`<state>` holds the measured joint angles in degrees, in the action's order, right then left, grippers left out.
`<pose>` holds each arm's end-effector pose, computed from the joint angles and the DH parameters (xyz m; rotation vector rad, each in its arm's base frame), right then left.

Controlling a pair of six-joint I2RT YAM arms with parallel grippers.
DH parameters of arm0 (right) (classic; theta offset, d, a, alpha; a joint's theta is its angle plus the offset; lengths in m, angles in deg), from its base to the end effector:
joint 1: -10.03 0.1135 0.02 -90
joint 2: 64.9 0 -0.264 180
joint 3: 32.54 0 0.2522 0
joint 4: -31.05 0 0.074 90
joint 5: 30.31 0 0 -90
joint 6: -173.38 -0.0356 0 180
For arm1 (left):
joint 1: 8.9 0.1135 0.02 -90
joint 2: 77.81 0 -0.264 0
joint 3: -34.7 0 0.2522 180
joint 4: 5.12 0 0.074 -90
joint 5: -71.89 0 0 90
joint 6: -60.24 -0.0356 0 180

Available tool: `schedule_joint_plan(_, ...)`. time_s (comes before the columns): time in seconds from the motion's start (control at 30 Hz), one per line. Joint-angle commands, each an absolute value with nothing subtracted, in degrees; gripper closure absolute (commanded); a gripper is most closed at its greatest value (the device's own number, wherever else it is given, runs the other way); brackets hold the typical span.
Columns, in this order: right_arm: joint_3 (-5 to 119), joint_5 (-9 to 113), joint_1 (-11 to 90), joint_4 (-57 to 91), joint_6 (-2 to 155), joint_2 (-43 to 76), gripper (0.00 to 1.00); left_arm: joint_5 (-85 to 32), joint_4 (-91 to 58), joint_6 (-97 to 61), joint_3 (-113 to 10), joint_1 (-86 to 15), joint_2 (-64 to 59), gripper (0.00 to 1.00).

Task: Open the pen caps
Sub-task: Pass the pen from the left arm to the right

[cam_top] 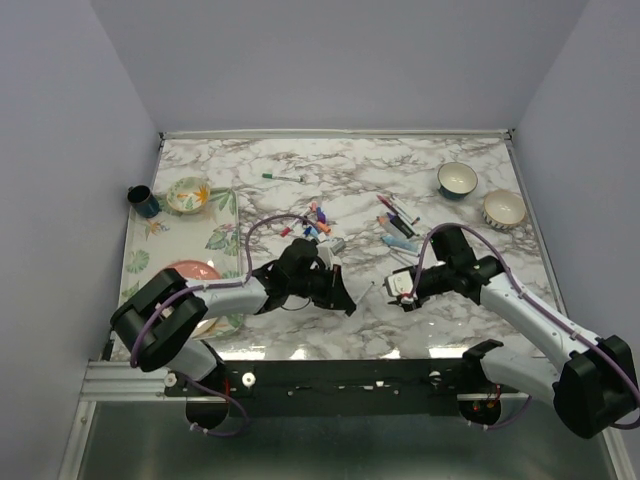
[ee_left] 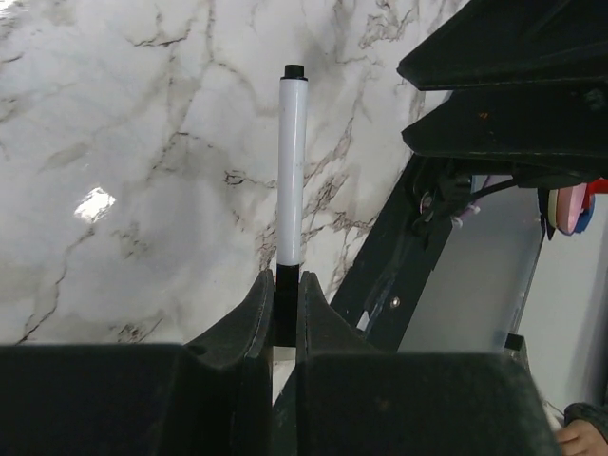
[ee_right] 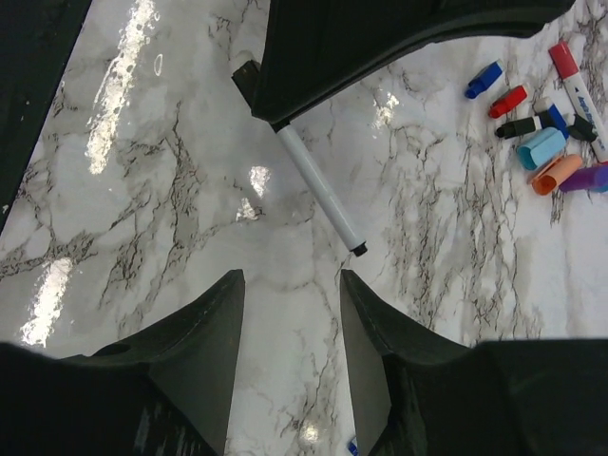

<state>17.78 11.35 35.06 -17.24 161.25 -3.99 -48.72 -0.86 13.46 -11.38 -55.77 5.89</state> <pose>0.1609 0.1045 0.2142 -1.9167 1.1712 0.6197 0.1770 -0.2154 0.1644 0.4351 2.4148 -1.3951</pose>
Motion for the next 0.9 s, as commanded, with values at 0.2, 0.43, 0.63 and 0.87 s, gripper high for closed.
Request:
schedule_joint_plan(0.2, 15.59, 8.98, 34.99, -19.19, 168.2, -4.87, 0.45, -52.39, 1.25, 13.3, -17.38, -61.63, 12.8, 1.0)
schedule_joint_plan(0.43, 15.33, 8.36, 34.99, -20.33, 169.51, -4.6, 0.39, -52.74, 0.55, 13.04, -19.49, -63.3, 14.91, 1.0)
schedule_joint_plan(0.63, 15.5, 7.84, 34.99, -23.67, 173.73, -4.16, 0.33, -53.0, 0.55, 13.04, -20.2, -64.18, 15.97, 1.0)
schedule_joint_plan(0.87, 15.33, 7.84, 35.07, -23.76, 174.09, -3.9, 0.32, -53.7, 0.46, 13.04, -21.42, -64.97, 16.93, 1.0)
